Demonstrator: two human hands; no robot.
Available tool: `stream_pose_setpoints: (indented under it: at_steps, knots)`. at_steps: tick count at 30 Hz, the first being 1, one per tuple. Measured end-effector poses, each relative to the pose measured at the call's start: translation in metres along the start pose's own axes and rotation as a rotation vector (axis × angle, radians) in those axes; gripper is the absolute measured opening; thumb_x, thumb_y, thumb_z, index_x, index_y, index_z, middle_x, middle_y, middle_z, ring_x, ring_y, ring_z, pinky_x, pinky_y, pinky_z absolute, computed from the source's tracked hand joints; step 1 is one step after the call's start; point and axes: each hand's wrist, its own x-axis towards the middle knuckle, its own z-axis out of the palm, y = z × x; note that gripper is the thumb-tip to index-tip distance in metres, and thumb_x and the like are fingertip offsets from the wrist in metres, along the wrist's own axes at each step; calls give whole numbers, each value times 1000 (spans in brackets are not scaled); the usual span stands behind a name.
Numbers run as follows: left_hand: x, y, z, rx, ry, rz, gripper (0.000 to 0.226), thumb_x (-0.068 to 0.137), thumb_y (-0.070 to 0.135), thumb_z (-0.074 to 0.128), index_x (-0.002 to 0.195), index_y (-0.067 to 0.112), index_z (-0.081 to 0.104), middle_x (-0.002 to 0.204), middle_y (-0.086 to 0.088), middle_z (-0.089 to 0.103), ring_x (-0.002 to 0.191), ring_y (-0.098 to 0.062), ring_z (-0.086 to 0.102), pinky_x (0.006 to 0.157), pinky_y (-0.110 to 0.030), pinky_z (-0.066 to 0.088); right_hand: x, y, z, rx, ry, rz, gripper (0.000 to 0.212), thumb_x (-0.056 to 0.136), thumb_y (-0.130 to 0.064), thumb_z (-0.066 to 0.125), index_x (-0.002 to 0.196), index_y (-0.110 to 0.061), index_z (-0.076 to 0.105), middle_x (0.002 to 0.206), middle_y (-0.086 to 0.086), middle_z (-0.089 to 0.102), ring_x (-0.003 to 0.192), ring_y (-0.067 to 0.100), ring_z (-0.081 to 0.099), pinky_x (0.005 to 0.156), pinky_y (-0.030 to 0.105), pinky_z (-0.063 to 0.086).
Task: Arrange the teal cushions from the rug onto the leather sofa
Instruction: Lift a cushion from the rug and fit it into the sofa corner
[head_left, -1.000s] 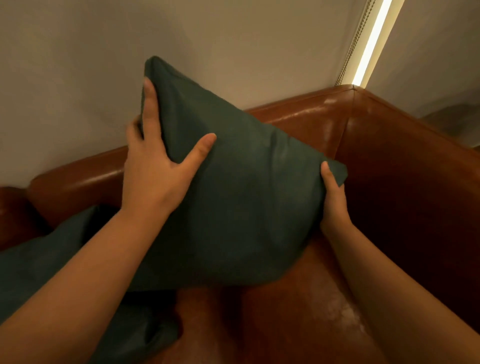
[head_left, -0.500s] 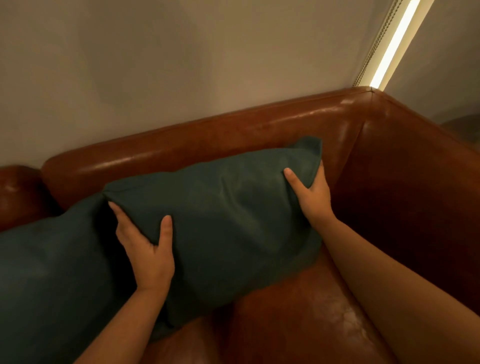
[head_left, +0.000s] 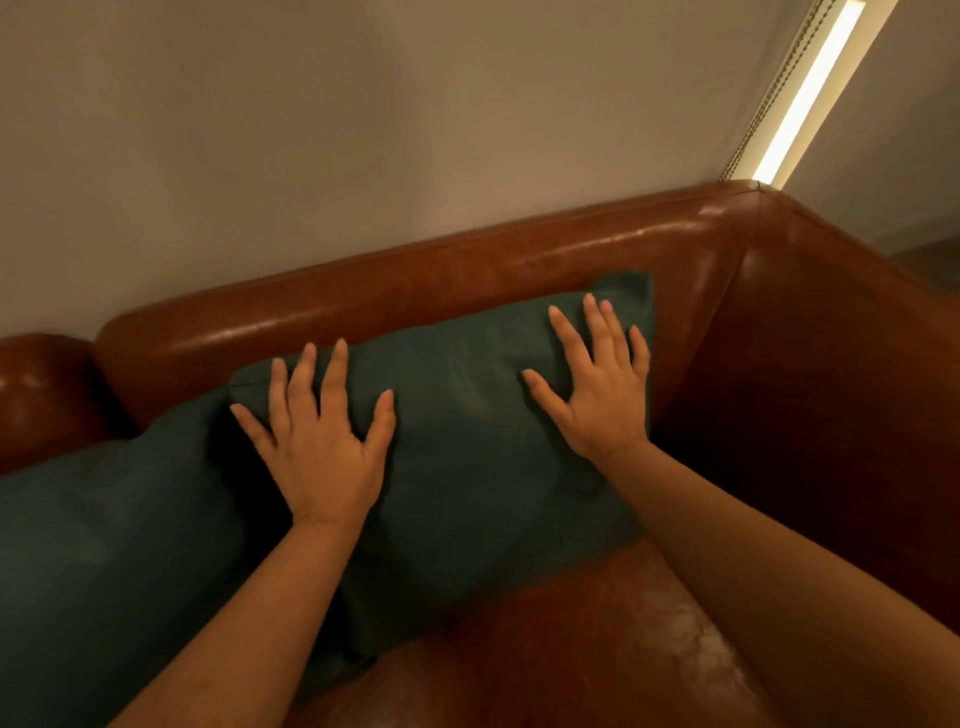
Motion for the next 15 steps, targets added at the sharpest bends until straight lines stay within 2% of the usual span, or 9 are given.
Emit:
stream_pose_setpoints:
  at_steps: [4,8,12,15]
  knots:
    - [2,-9,18,-4,-46,-38,64,89,55,32,143,21,39,150,-10,35,144,-31,19,114,-55,-3,1,-6,8,-78,-67,45,70,89,-67,32,147,-27,35,154,13,32,145,28,24,115,45,8]
    - [7,-10,21,22,-85,-34,65,89,56,30,144,21,37,152,-11,33,144,-32,17,114,-55,-3,2,-12,5,-136,-165,75,74,89,-70,23,151,-29,26,157,12,26,147,27,16,115,46,0]
    - [6,-8,12,34,-92,-33,65,91,59,27,144,22,35,151,-11,33,145,-31,16,113,-58,-3,2,-10,-10,-59,-233,91,75,90,-69,21,152,-29,20,160,11,19,149,25,8,116,50,-1]
    - [-2,5,0,21,-77,-81,69,91,61,28,144,17,33,152,-13,32,145,-32,15,111,-62,-2,-12,-2,-27,26,-243,73,69,94,-62,30,152,-25,22,159,11,19,148,26,10,116,49,4]
